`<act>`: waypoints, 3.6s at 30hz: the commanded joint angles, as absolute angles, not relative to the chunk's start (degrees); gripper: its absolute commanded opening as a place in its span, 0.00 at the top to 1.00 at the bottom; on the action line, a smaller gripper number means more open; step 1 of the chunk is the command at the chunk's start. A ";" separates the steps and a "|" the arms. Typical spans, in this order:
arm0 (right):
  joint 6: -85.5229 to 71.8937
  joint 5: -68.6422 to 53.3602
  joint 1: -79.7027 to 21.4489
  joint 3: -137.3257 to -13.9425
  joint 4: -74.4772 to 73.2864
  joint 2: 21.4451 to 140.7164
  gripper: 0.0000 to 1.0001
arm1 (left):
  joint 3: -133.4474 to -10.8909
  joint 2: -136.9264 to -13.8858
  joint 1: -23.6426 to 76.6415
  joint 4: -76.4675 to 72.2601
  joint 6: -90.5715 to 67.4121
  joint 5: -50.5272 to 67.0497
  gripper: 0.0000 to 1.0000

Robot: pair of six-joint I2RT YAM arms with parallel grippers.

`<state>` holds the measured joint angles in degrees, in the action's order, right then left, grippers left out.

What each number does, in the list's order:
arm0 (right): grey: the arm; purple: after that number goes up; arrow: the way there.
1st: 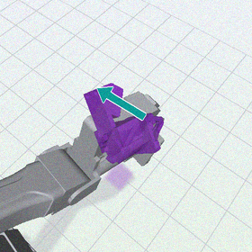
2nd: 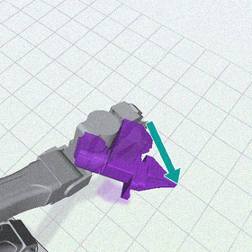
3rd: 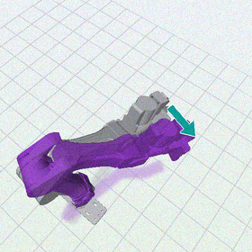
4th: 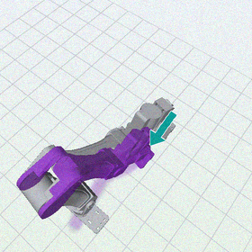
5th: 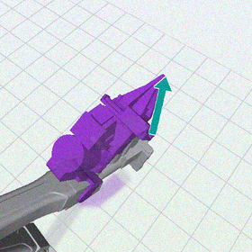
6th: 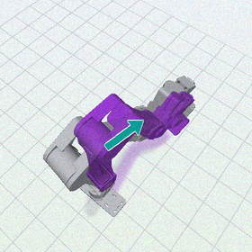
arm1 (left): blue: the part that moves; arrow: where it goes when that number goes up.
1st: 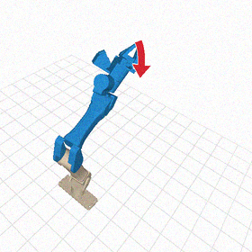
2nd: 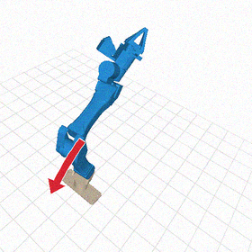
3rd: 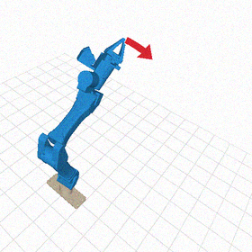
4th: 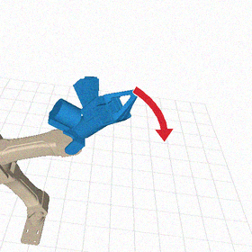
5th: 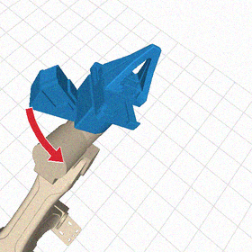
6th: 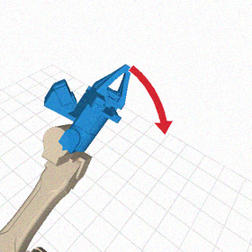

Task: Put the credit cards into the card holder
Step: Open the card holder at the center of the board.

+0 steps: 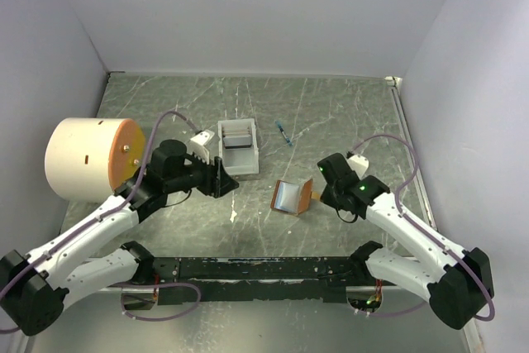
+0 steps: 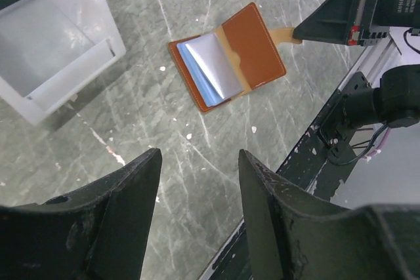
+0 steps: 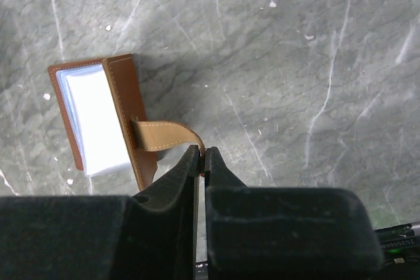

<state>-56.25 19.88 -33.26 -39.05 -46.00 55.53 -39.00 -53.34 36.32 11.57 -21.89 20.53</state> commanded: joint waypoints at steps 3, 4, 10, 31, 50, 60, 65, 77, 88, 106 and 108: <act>-55.74 21.09 -33.22 -39.61 -43.73 56.71 1.00 | -38.42 -56.53 41.45 3.55 -26.09 13.70 0.38; -54.60 20.20 -33.18 -39.35 -42.57 56.21 1.00 | -38.30 -56.82 41.89 3.09 -26.18 13.43 0.38; -52.40 18.34 -33.22 -38.84 -39.97 52.79 1.00 | -36.58 -55.42 43.01 0.71 -26.66 11.54 0.36; -31.84 -12.34 -34.16 -46.07 -25.83 50.00 1.00 | -41.73 -42.09 43.02 17.54 -29.40 -6.26 0.35; -38.03 -19.63 -54.72 -54.50 -5.18 72.26 1.00 | -45.67 -32.04 42.98 33.15 -36.56 -22.27 0.36; -31.37 0.82 -54.08 -43.31 -18.76 73.19 1.00 | -39.22 -38.86 42.98 23.91 -36.94 -3.70 0.38; -32.19 3.39 -53.40 -40.53 -18.09 71.24 1.00 | -34.76 -44.88 43.00 17.38 -39.06 3.92 0.33; -32.96 7.80 -52.68 -36.68 -17.82 71.28 1.00 | -25.84 -48.08 42.96 11.87 -47.39 0.09 0.56; -33.82 7.43 -52.30 -34.94 -17.25 70.24 1.00 | -24.72 -53.24 42.97 14.98 -48.21 -2.73 0.73; -34.78 5.75 -52.32 -34.32 -16.55 68.55 1.00 | -23.81 -64.95 42.98 4.25 -48.58 6.10 0.77; -34.89 5.56 -52.37 -34.28 -16.33 68.69 1.00 | -24.00 -65.56 42.99 4.04 -48.58 6.19 0.78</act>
